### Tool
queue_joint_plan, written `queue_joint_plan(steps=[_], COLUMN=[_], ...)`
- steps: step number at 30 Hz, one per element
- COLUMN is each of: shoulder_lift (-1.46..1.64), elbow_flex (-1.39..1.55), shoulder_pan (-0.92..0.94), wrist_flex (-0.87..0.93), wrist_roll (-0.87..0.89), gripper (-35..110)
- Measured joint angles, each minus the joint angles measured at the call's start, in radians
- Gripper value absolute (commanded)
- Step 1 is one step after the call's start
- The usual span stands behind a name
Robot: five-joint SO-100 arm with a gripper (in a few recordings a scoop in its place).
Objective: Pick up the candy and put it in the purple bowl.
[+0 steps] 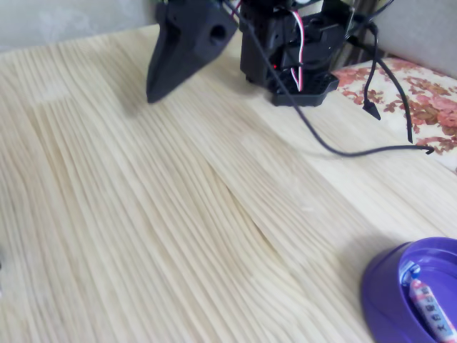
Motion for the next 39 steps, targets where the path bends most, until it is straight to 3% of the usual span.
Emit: queue_joint_plan(steps=[11, 39], shoulder_lift=[0.032, 0.046], elbow_flex=[0.034, 0.034], shoulder_pan=[-0.02, -0.035], wrist_flex=[0.04, 0.074], wrist_roll=[-0.078, -0.077], gripper=[1, 1])
